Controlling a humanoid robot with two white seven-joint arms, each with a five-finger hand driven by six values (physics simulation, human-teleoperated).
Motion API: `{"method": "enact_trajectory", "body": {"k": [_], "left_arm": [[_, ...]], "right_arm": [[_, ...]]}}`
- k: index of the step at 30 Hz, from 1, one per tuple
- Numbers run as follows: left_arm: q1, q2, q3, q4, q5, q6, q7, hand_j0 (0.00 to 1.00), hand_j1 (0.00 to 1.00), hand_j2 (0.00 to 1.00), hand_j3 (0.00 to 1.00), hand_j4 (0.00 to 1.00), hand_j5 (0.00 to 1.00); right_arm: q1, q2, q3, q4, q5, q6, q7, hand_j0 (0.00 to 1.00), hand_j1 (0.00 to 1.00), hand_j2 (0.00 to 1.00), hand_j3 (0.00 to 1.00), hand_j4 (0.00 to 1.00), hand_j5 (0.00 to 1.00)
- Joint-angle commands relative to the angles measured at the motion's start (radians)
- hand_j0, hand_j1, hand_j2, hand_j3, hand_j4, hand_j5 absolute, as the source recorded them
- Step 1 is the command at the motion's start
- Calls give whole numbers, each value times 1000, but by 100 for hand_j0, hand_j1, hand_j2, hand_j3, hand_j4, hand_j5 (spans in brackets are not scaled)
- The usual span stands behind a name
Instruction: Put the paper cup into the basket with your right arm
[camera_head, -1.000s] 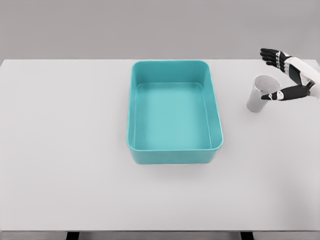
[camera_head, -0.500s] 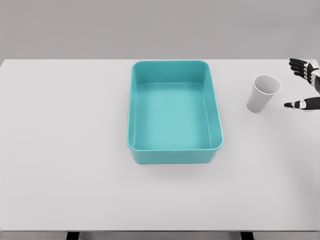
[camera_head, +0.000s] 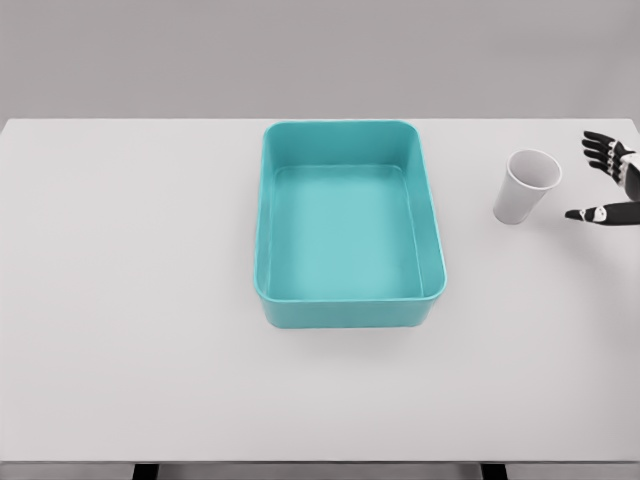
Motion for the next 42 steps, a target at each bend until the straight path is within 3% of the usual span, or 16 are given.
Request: {"method": "enact_trajectory", "body": {"k": [1, 16, 42], "left_arm": [[0, 0, 0, 0, 0, 0, 0, 100, 100, 100, 100, 100, 100], [0, 0, 0, 0, 0, 0, 0, 100, 100, 100, 100, 100, 100], [0, 0, 0, 0, 0, 0, 0, 100, 100, 100, 100, 100, 100]], "right_arm": [[2, -2, 4, 17, -69, -5, 0, 100, 100, 100, 100, 100, 100], [-2, 58, 41, -3, -78, -6, 0, 100, 100, 100, 100, 100, 100], [35, 61, 39, -49, -81, -25, 0, 100, 100, 100, 100, 100, 100]]}}
